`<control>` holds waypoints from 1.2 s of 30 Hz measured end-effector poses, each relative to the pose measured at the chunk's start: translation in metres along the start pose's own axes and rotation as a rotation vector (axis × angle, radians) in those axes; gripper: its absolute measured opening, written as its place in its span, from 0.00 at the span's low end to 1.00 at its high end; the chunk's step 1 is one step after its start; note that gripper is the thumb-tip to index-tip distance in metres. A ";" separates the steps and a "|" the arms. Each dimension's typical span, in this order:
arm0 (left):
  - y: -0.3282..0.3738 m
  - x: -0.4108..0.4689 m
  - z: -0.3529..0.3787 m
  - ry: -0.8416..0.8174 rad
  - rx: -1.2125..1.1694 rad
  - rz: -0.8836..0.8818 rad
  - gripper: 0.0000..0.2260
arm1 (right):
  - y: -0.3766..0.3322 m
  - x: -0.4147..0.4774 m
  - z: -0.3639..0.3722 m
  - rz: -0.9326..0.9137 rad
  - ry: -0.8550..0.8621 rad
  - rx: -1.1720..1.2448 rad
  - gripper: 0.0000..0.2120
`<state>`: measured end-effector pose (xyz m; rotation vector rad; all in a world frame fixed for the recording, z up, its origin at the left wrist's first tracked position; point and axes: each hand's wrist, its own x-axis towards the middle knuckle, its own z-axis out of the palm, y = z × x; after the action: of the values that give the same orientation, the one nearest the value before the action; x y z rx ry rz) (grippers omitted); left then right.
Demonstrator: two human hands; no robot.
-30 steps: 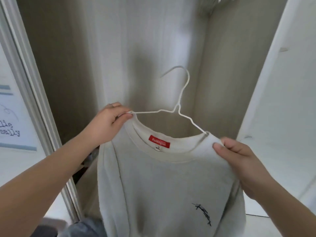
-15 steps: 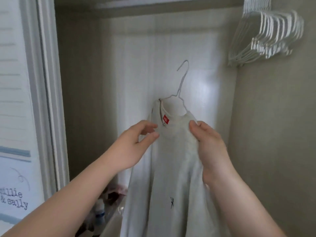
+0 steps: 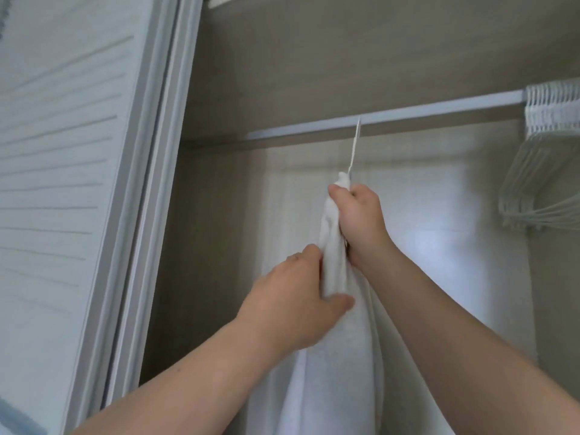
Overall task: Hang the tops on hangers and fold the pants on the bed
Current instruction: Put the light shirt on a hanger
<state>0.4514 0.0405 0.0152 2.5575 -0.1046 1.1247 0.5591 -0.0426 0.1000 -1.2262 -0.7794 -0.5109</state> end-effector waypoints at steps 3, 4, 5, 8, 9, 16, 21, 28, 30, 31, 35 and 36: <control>-0.004 0.028 0.009 0.087 0.118 -0.015 0.13 | -0.007 0.036 0.007 -0.059 0.009 -0.072 0.18; -0.005 0.035 0.010 0.105 0.138 -0.021 0.13 | -0.008 0.046 0.008 -0.075 0.014 -0.103 0.18; -0.006 0.043 0.009 0.119 0.147 -0.027 0.14 | -0.009 0.055 0.009 -0.094 0.016 -0.127 0.18; -0.009 0.064 0.006 0.126 0.174 -0.039 0.14 | -0.011 0.078 0.011 -0.121 0.014 -0.172 0.18; -0.010 0.069 0.005 0.127 0.184 -0.040 0.14 | -0.012 0.084 0.012 -0.112 0.017 -0.174 0.18; -0.018 0.080 0.012 0.052 0.154 -0.069 0.07 | 0.005 0.095 0.007 0.049 -0.010 -0.186 0.17; -0.021 0.067 0.022 0.077 0.070 -0.092 0.12 | 0.005 0.085 0.005 0.049 -0.058 -0.215 0.15; -0.023 0.052 0.024 0.044 0.053 -0.129 0.15 | -0.011 0.052 -0.006 -0.202 -0.111 -1.056 0.28; -0.024 0.049 0.024 0.006 0.074 -0.141 0.15 | -0.014 0.043 -0.006 -0.323 -0.075 -1.223 0.20; -0.024 0.047 0.024 -0.015 0.085 -0.146 0.16 | -0.015 0.041 -0.005 -0.342 -0.076 -1.240 0.17; -0.028 0.041 0.024 -0.056 0.130 -0.136 0.14 | -0.018 0.039 0.002 -0.351 -0.120 -1.194 0.12; -0.029 0.040 0.024 -0.054 0.140 -0.127 0.13 | -0.016 0.039 0.005 -0.365 -0.125 -1.173 0.11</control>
<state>0.5016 0.0628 0.0213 2.6747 0.1267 1.0491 0.5718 -0.0403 0.1404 -2.2117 -0.8225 -1.3063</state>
